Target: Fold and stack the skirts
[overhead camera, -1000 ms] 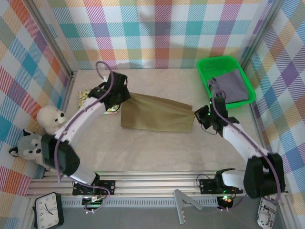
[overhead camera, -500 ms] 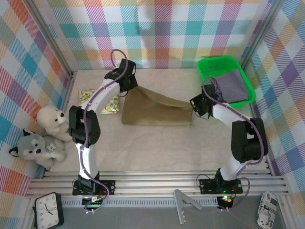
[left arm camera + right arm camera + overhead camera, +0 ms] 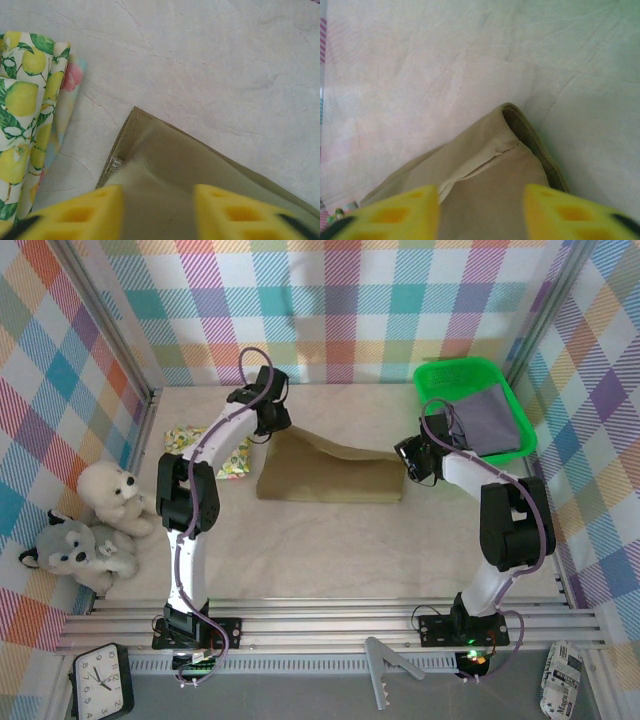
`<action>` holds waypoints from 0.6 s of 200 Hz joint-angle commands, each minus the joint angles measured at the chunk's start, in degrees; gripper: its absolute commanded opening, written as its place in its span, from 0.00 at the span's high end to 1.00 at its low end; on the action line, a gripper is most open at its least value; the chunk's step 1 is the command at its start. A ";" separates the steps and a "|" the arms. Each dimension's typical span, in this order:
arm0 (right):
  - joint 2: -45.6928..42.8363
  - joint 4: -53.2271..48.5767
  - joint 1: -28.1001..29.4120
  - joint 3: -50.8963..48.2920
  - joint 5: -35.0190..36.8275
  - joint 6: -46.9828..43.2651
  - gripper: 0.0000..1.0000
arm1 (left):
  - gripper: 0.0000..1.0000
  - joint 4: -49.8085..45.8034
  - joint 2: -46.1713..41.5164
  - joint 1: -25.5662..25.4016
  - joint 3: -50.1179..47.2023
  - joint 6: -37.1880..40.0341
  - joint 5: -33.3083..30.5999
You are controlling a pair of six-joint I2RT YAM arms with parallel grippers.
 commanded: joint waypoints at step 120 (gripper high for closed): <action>-1.84 -0.56 8.83 -6.78 -17.53 -15.50 0.01 | 0.00 6.94 -7.66 -3.69 -27.17 -7.91 28.33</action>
